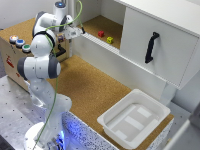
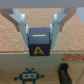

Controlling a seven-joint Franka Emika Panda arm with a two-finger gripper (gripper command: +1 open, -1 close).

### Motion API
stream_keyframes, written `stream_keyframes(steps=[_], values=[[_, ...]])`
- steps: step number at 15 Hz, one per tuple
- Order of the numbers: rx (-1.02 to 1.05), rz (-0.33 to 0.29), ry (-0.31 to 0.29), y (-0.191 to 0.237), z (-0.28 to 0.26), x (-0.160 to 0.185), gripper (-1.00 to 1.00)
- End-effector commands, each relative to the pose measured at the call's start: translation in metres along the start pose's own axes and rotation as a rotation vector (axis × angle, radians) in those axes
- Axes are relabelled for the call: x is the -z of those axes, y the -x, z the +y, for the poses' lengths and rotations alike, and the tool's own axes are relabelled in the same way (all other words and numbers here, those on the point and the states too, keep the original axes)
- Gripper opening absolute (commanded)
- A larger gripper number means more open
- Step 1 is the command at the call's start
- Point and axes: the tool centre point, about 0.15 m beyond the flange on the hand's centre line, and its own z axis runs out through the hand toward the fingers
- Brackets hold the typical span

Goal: Place the purple block on top of the drawer

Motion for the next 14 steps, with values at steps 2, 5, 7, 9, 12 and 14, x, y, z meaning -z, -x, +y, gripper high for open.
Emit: stream_keyframes(steps=[2, 5, 7, 9, 12, 14], values=[[0.158, -0.075, -0.112, -0.055, -0.005, -0.014, -1.0], [0.158, -0.075, -0.112, -0.055, -0.005, -0.014, -1.0], [0.137, -0.013, -0.031, -0.04, -0.02, -0.022, -1.0], [0.173, -0.037, -0.014, -0.048, -0.029, -0.039, -1.0], [0.162, -0.044, -0.007, -0.056, -0.031, -0.051, -1.0], [0.146, -0.05, -0.004, -0.059, -0.027, -0.055, -1.0]])
